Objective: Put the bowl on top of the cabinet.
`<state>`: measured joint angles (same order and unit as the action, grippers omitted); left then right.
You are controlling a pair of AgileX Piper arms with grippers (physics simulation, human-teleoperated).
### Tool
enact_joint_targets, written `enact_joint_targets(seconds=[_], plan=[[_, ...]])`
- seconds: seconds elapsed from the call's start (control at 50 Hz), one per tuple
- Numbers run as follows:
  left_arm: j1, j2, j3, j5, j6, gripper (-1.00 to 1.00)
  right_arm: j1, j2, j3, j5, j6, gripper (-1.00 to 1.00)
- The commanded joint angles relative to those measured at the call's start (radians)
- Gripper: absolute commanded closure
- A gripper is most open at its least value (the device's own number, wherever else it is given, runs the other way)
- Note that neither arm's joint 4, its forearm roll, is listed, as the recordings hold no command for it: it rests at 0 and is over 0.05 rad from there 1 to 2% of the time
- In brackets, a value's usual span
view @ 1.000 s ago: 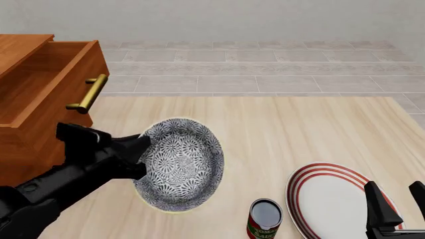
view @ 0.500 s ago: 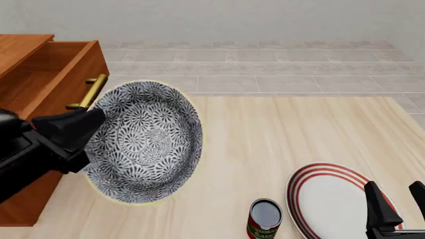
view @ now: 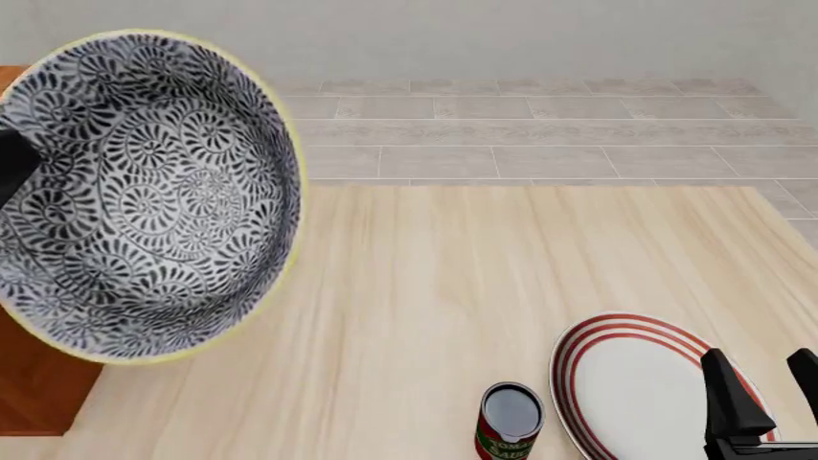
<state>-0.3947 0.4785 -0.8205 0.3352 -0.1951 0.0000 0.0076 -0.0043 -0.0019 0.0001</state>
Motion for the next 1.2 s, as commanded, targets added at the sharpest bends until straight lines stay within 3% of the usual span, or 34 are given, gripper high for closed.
enact_joint_targets(seconds=[0.02, 0.08, 0.12, 0.2, 0.26, 0.42, 0.46, 0.5, 0.52, 0.6, 0.62, 0.66, 0.74, 0.78, 0.8, 0.82, 0.9, 1.2], plan=[[0.106, -0.048, -0.036, 0.007, -0.017, 1.00, 0.000, 0.000, 0.000, 0.000, 0.000, -1.00], [0.217, -0.059, -0.046, -0.011, 0.009, 1.00, 0.000, 0.000, 0.000, 0.000, 0.000, -1.00], [0.194, -0.069, -0.044, -0.017, -0.011, 1.00, 0.000, 0.000, 0.000, 0.000, 0.000, -1.00], [0.265, -0.086, -0.067, -0.016, -0.008, 1.00, 0.000, 0.000, 0.000, 0.000, 0.000, -1.00], [0.262, -0.083, -0.081, -0.009, -0.011, 1.00, 0.000, 0.000, 0.000, 0.000, 0.000, -1.00], [0.379, -0.077, -0.134, -0.014, -0.052, 1.00, 0.000, 0.000, 0.000, 0.000, 0.000, -1.00], [0.443, -0.087, -0.137, -0.031, -0.070, 1.00, 0.000, 0.000, 0.000, 0.000, 0.000, -1.00], [0.470, -0.055, -0.152, -0.012, -0.051, 1.00, 0.000, 0.000, 0.000, 0.000, 0.000, -1.00], [0.454, -0.066, -0.147, -0.025, -0.070, 1.00, 0.000, 0.000, 0.000, 0.000, 0.000, -1.00], [0.521, -0.062, -0.152, -0.045, -0.092, 1.00, 0.000, 0.000, 0.000, 0.000, 0.000, -1.00], [0.589, -0.029, -0.164, -0.035, -0.087, 1.00, 0.000, 0.000, 0.000, 0.000, 0.000, -1.00], [0.566, -0.051, -0.153, -0.063, -0.100, 1.00, 0.000, 0.000, 0.000, 0.000, 0.000, -1.00], [0.608, -0.020, -0.165, -0.072, -0.111, 1.00, 0.000, 0.000, 0.000, 0.000, 0.000, -1.00], [0.655, -0.006, -0.160, -0.091, -0.132, 1.00, 0.000, 0.000, 0.000, 0.000, 0.000, -1.00], [0.736, 0.042, -0.177, -0.077, -0.124, 1.00, 0.000, 0.000, 0.000, 0.000, 0.000, -1.00], [0.705, 0.033, -0.165, -0.101, -0.146, 1.00, 0.000, 0.000, 0.000, 0.000, 0.000, -1.00], [0.805, 0.100, -0.168, -0.115, -0.212, 1.00, 0.000, 0.000, 0.000, 0.000, 0.000, -1.00], [0.865, 0.101, -0.206, -0.102, -0.257, 1.00, 0.000, 0.000, 0.000, 0.000, 0.000, -1.00]])
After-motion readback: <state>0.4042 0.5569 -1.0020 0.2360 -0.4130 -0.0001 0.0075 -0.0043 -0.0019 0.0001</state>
